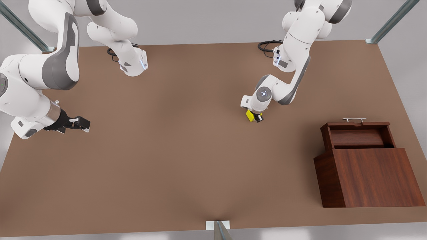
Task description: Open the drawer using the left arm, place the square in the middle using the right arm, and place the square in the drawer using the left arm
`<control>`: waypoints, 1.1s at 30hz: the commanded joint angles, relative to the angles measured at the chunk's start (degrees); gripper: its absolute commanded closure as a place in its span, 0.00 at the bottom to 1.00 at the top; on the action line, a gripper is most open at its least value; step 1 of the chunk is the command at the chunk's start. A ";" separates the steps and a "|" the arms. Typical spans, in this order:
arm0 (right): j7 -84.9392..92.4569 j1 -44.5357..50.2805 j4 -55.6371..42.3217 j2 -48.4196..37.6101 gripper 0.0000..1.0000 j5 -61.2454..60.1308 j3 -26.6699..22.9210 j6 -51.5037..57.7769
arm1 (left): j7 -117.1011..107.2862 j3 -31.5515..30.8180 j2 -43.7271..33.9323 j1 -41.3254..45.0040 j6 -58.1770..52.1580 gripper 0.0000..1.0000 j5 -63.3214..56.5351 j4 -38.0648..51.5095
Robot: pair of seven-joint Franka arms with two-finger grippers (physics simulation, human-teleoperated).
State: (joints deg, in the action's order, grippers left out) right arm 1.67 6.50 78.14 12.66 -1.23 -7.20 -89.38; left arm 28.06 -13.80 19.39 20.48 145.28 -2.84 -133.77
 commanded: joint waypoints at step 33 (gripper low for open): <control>0.00 -0.09 0.00 0.08 0.00 -0.97 -0.27 0.00 | -29.29 17.40 -17.45 -11.42 -36.65 0.30 0.12 24.00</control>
State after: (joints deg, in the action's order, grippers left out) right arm 1.67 6.42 78.14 12.75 -2.20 -7.47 -89.38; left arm -1.08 4.21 1.94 9.18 108.64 -2.85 -109.77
